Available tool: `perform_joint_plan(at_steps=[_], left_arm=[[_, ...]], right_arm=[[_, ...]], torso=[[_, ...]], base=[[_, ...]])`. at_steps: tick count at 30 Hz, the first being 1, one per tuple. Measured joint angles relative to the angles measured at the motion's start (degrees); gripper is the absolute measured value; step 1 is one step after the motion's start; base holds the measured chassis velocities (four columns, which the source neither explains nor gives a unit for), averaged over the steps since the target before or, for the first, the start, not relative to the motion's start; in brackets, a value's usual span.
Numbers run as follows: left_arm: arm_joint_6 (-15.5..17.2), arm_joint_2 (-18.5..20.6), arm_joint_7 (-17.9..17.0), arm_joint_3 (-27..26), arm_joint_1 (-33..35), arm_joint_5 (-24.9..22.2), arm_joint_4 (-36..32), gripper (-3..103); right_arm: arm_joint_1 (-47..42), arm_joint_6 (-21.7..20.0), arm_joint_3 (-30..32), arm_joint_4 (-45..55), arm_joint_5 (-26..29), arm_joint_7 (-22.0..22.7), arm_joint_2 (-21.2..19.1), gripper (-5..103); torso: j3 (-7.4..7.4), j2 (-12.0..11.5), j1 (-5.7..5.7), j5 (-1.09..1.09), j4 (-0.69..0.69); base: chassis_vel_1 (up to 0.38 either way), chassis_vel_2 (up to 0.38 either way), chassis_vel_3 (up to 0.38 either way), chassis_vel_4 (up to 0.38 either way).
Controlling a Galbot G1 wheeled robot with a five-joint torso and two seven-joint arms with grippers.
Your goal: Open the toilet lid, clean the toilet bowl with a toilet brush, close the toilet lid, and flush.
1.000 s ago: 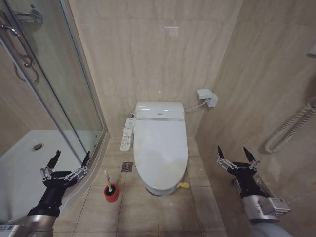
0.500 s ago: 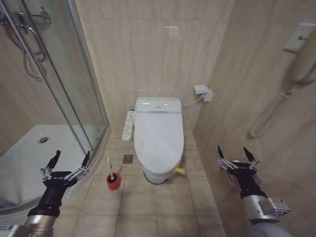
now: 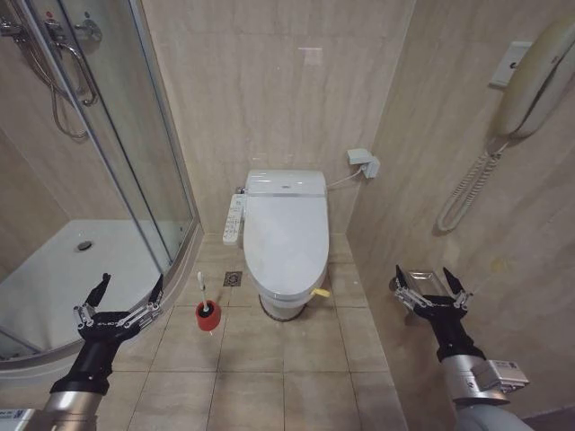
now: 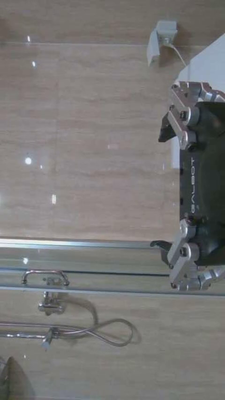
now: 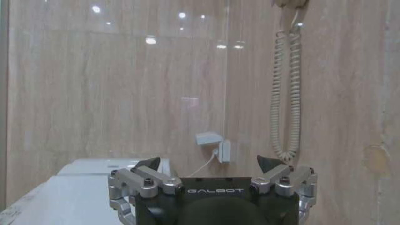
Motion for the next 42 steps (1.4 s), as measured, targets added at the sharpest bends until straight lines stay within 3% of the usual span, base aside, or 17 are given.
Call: perform_joint_plan(at_steps=[42], left_arm=[[0.0,0.0,0.0,0.0,0.0,0.0,0.0,100]], right_arm=[[0.0,0.0,0.0,0.0,0.0,0.0,0.0,100]], torso=[[-0.01,0.0,-0.02,0.00,0.00]], base=[[-0.013,-0.012,0.011,0.017]])
